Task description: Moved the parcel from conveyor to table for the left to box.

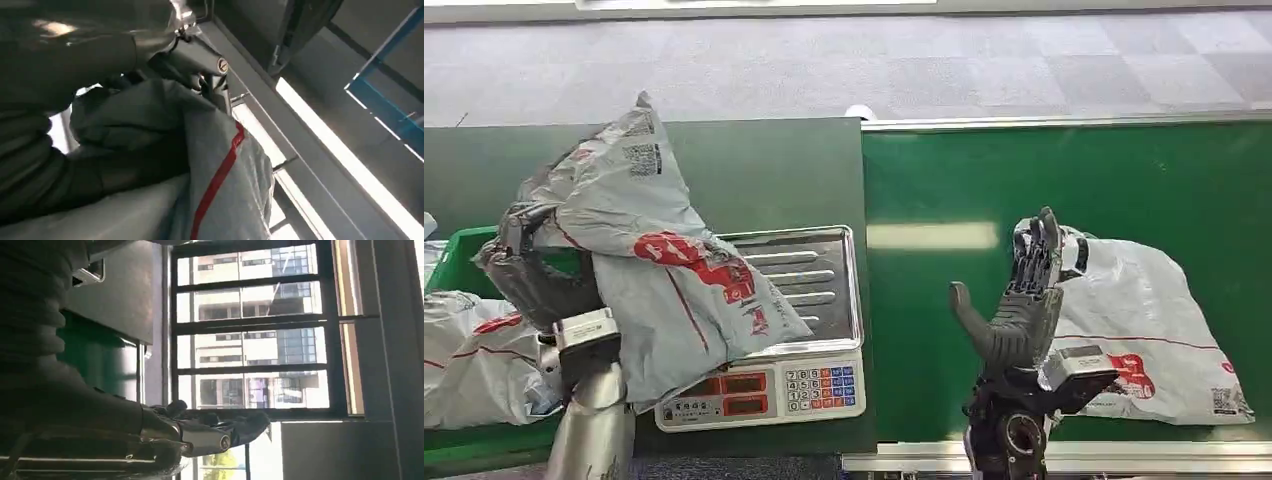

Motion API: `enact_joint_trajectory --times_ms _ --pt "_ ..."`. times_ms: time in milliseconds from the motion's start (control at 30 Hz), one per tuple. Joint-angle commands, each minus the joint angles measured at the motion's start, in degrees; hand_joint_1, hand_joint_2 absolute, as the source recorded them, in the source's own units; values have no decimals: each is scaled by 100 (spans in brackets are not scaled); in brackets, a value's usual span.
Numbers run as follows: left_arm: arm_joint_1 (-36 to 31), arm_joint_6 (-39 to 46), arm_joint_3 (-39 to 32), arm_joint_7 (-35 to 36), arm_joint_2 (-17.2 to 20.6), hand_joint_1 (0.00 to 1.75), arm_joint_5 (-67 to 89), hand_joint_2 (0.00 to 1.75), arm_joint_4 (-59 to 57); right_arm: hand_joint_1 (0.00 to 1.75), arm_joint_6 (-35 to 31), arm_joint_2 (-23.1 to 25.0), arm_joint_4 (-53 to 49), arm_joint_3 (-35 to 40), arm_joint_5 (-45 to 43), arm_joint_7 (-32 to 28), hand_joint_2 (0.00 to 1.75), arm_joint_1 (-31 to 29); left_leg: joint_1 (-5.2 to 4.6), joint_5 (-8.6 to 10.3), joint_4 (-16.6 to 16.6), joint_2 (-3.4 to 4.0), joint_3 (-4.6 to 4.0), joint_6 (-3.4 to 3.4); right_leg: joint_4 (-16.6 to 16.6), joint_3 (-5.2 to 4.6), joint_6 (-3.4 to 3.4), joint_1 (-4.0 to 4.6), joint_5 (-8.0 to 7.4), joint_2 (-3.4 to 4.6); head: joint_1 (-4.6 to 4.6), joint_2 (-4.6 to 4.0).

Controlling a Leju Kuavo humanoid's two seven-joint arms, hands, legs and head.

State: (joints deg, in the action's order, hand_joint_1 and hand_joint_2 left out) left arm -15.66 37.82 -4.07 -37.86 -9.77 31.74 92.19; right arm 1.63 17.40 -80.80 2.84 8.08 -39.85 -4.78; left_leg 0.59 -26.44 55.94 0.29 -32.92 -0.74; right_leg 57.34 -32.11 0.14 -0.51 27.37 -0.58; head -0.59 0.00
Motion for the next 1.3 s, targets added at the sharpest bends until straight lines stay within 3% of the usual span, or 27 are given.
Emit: enact_joint_trajectory --times_ms 33,100,267,333,467,533,600,733,967,1100,1300 --pt "-187 218 -1140 460 408 175 396 175 160 0 1161 -364 2717 -1468 -476 -15 175 -575 9 -2 -18 20 31 3 -27 33 1 9 -10 24 2 0" --pt "-45 218 -1309 613 451 168 528 175 245 0 1066 -333 2999 -1565 -329 -15 175 -579 5 0 -18 18 27 7 -27 31 2 6 -11 23 2 0" --pt "114 137 -1483 1206 841 175 783 175 -88 0 1164 -287 3514 -1842 -206 -15 175 -583 2 -5 -15 17 26 1 -18 24 -2 3 -3 24 0 0" --pt "142 75 -1903 1592 970 173 1334 175 -292 0 1238 -282 3853 -1787 -265 -15 175 -625 -1 -3 -12 11 17 0 -11 14 -2 0 -2 15 2 0" --pt "-164 -208 -2250 1747 1286 171 1259 175 -845 0 1262 -221 3973 -1749 -313 -15 175 -653 3 -4 -13 21 15 -4 -9 8 -5 4 -3 25 0 0" --pt "-564 -438 -2478 1825 1525 143 1214 175 -1523 0 1264 -224 4144 -1735 -347 -15 175 -705 4 -1 -14 17 13 -5 -8 5 -7 5 -4 22 0 0" --pt "-848 -460 -2702 1785 1748 131 1193 175 -2105 0 1275 -228 4228 -1706 -359 -15 175 -696 5 0 -8 4 6 -5 -3 1 -5 6 0 7 0 0" --pt "-995 -499 -3199 1525 2093 150 821 175 -2731 0 1258 -250 4271 -1696 -382 -15 175 -690 8 -1 -11 19 11 -5 -5 2 -5 9 -2 22 2 0" --pt "-1097 -557 -3273 1415 2103 154 769 175 -2836 0 1253 -256 4254 -1691 -389 -15 175 -673 6 -1 -6 6 3 -4 -2 -1 -2 8 3 12 4 0" --pt "-913 -401 -3323 1165 1886 157 570 175 -2342 0 1272 -254 4315 -1641 -357 -15 175 -689 9 0 -6 1 0 -4 -6 -1 -2 10 0 8 4 0" --pt "-705 -1069 -3631 1021 1784 164 -783 175 -1658 0 1209 -246 4301 -1545 -365 -15 175 -723 10 -6 -3 23 -3 -5 -3 -6 -3 11 -1 28 4 0"
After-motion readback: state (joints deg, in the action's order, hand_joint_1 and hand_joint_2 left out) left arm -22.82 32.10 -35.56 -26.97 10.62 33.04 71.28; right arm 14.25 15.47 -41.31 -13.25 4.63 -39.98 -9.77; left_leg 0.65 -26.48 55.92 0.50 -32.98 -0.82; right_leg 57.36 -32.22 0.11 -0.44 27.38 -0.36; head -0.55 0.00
